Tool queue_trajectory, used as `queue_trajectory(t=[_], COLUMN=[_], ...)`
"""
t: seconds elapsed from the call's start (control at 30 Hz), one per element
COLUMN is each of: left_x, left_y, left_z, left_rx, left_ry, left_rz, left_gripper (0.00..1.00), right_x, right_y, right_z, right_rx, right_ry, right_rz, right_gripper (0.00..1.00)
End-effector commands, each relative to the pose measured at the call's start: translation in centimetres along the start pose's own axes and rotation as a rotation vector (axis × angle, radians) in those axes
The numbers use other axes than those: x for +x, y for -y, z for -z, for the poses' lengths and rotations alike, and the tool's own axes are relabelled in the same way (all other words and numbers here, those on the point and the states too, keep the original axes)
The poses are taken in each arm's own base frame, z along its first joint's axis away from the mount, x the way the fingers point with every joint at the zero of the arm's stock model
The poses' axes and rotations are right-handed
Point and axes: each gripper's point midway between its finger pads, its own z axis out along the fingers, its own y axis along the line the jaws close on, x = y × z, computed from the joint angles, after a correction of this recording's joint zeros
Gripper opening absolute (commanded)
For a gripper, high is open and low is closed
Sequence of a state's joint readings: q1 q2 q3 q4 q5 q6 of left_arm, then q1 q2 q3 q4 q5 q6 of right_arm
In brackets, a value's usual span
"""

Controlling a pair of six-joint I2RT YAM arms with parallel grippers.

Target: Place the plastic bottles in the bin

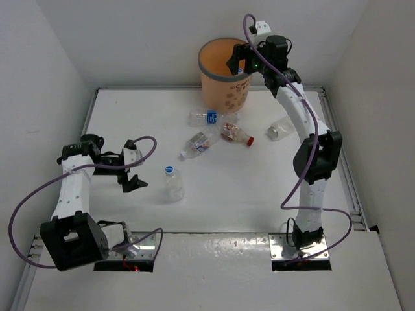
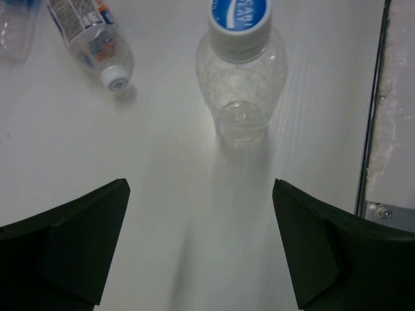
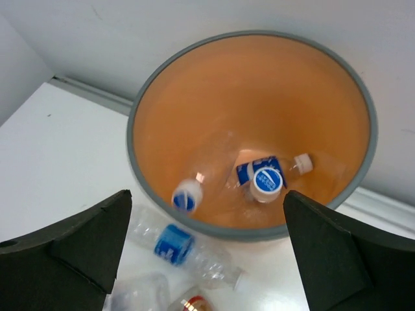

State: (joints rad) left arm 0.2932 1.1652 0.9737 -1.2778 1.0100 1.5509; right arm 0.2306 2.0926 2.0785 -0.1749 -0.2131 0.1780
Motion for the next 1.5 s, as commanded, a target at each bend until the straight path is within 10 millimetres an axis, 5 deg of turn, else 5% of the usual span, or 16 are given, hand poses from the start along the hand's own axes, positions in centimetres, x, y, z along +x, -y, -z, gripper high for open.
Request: queue_trajectory(t=[0.0, 0.23, 0.5, 1.2, 1.3, 1.47], left_x=[-1.5, -2.1, -3.8, -5.3, -5.3, -5.4], left_y=[1.2, 1.8, 0.4, 2.1, 2.0, 1.1], left_z=[-1.0, -3.3, -6.4, -9.8, -10.0, -10.5], left_rx=[0.041, 0.138, 0.169, 0.309, 0.316, 0.327], left_ry=[0.076, 0.138, 0.160, 0.201, 0.191, 0.170], left_rz=[-0.105, -0.084, -0.095, -0.162, -0.158, -0.141], left_gripper=[0.99, 0.99, 0.99, 0.99, 0.85, 0.45], right_x=[-5.9, -6.5, -3.2, -0.1, 0.1, 0.9], right_y=[-2.4, -4.6, -4.5, -3.3, -3.2, -2.8], right_z=[4.6, 11.6, 16.8, 18.5, 18.7, 19.0], right_rx=[-0.037, -0.095, -0.081, -0.056, -0.054, -0.050], right_ry=[0.102, 0.071, -0.014, -0.084, -0.089, -0.110], right_rz=[-0.052, -0.109, -0.082, -0.092, -0.090, -0.088], right_gripper=[0.98, 0.99, 0.99, 0.99, 0.99, 0.99])
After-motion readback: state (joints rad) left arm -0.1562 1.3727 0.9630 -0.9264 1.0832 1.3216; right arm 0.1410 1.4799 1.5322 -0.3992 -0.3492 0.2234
